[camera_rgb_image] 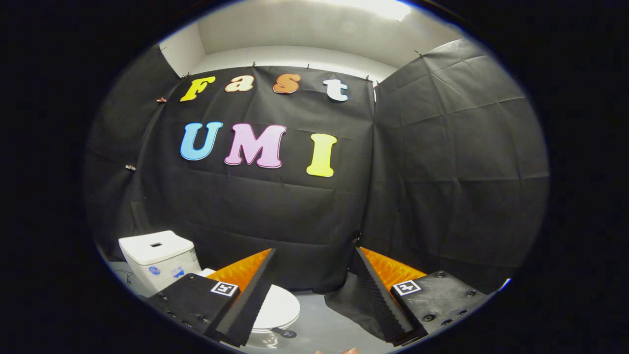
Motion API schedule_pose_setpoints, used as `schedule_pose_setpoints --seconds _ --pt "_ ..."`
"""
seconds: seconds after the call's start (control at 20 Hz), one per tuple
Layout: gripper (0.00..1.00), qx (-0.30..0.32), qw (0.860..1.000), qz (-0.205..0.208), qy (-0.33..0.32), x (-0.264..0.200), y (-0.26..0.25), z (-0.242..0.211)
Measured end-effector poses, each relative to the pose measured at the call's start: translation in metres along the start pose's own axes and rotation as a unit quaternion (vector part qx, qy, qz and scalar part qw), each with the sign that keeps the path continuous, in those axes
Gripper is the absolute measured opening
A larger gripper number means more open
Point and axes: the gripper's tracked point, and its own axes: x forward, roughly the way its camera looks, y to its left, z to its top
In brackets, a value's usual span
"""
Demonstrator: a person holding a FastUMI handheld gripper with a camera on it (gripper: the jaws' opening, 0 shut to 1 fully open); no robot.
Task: Open the toilet lid.
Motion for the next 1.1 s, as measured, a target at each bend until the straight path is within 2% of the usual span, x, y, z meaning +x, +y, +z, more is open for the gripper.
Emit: schedule_pose_setpoints --seconds 0.25,0.5,0.65,0.9,1.1 --pt "0.98 0.048 0.997 0.043 0.036 0.023 0.029 -0.071" --pt "0.98 0.089 0.992 0.042 0.085 0.043 0.024 -0.139" --pt "0.99 0.129 0.980 0.034 0.147 0.051 0.015 -0.189" --pt "0.99 0.239 0.938 0.026 0.251 0.043 0.011 -0.269" --pt "0.99 0.316 0.889 0.014 0.330 0.038 0.012 -0.325"
